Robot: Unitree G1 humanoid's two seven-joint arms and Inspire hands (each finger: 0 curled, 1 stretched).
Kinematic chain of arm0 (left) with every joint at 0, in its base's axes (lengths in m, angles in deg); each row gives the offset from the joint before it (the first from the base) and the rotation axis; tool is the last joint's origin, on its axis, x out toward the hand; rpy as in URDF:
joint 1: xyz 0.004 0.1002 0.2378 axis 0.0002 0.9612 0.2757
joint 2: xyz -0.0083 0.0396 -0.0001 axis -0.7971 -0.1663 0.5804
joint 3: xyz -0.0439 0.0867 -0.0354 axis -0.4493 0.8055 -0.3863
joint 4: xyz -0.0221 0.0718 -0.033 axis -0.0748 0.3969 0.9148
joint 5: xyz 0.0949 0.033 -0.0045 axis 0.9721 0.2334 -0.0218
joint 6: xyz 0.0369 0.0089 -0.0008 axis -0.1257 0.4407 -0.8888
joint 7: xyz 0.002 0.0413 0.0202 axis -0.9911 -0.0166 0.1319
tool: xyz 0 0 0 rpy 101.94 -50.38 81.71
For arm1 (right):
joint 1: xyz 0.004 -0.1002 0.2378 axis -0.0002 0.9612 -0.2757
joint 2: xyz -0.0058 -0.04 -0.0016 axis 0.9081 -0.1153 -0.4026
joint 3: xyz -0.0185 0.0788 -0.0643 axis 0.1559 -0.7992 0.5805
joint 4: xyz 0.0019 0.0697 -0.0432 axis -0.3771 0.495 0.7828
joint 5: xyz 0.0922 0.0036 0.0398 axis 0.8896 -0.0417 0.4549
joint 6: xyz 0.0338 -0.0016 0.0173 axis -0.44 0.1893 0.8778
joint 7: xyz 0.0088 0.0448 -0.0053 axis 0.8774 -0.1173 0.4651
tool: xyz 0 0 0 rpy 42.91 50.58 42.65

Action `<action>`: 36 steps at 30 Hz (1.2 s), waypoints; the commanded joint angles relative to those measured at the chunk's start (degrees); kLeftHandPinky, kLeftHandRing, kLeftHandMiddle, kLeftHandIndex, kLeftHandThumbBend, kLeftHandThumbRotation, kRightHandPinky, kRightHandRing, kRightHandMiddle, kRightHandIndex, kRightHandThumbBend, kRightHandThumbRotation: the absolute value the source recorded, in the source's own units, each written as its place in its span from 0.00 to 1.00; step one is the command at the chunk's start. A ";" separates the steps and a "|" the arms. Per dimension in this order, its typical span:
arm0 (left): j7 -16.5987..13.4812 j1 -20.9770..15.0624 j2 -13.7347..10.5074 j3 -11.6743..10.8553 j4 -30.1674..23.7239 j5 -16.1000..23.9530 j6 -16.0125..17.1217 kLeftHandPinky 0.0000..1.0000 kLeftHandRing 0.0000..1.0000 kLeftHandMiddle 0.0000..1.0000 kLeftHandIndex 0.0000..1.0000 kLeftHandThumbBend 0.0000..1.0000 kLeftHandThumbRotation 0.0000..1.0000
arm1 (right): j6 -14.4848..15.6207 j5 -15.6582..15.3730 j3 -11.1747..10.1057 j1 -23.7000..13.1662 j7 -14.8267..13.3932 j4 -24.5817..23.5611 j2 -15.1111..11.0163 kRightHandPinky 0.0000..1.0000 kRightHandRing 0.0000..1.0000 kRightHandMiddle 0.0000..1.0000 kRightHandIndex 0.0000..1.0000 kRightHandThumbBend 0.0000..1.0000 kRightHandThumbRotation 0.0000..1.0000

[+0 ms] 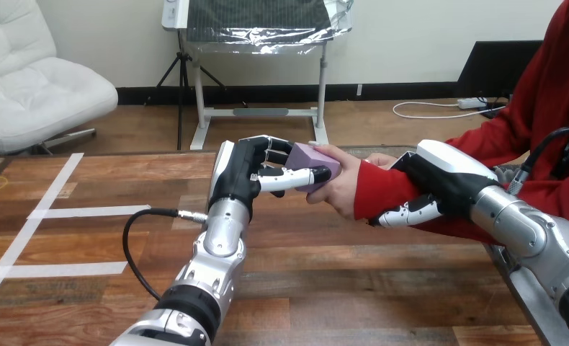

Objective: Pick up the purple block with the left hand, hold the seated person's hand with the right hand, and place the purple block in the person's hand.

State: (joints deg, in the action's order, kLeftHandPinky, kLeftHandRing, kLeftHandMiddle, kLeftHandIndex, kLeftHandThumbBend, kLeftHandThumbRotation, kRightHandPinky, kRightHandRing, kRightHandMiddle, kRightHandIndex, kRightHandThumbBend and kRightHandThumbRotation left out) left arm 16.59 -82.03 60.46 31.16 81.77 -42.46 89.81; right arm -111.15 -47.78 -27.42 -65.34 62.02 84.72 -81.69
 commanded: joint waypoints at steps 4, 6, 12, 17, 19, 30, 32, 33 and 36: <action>4.40 -5.56 2.60 1.98 -0.37 0.26 -1.25 0.36 0.42 0.47 0.46 0.75 0.00 | -2.17 2.76 -1.77 -3.97 -0.90 -4.98 3.13 0.25 0.28 0.32 0.34 0.61 0.35; 5.63 -5.47 2.48 1.69 -0.41 -0.23 -1.77 0.40 0.49 0.53 0.52 0.78 0.06 | -2.39 2.75 -1.82 -3.92 -1.05 -4.77 3.08 0.24 0.27 0.31 0.32 0.61 0.36; 9.09 -4.81 1.93 0.92 -0.50 -1.83 -1.88 0.50 0.66 0.69 0.65 0.86 0.32 | -2.32 2.82 -1.96 -3.55 -1.21 -4.76 2.88 0.22 0.26 0.30 0.30 0.61 0.38; 10.36 -4.22 1.28 0.81 -1.06 -2.39 -1.77 0.62 0.78 0.80 0.77 0.89 0.57 | -3.26 3.01 -2.05 -3.35 -1.48 -4.27 2.70 0.25 0.28 0.32 0.32 0.62 0.38; 10.87 -3.93 0.93 0.72 -1.42 -2.52 -1.55 0.65 0.81 0.82 0.79 0.90 0.61 | -3.48 3.17 -2.13 -3.23 -1.27 -4.21 2.61 0.26 0.29 0.33 0.33 0.63 0.38; 11.34 -2.04 -1.24 0.82 -3.91 -1.85 0.74 0.85 0.91 0.91 0.88 0.91 0.89 | -2.48 4.29 -1.55 -3.36 4.05 -4.30 1.70 0.40 0.44 0.49 0.50 0.78 0.53; 11.22 -1.51 -1.81 0.77 -4.59 -1.75 1.21 0.87 0.92 0.91 0.89 0.92 0.91 | -2.37 4.28 -1.37 -3.26 4.79 -4.57 1.46 0.43 0.48 0.53 0.55 0.81 0.57; 11.20 -1.36 -1.96 0.75 -4.79 -1.73 1.33 0.89 0.93 0.92 0.89 0.93 0.93 | -2.36 4.29 -1.34 -3.22 4.99 -4.66 1.40 0.47 0.52 0.56 0.59 0.84 0.61; 12.12 -0.61 -2.81 0.39 -5.59 -2.13 2.32 0.92 0.95 0.93 0.90 0.94 0.94 | -2.24 4.01 -1.05 -3.06 5.55 -4.99 1.07 0.52 0.58 0.62 0.64 0.89 0.67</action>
State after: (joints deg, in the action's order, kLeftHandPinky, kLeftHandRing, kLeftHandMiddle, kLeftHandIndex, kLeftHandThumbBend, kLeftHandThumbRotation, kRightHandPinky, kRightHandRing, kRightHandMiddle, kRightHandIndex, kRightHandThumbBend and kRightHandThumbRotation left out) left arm 27.93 -81.86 59.89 31.26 80.38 -44.47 89.02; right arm -112.03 -45.17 -28.29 -65.30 66.42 83.97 -83.28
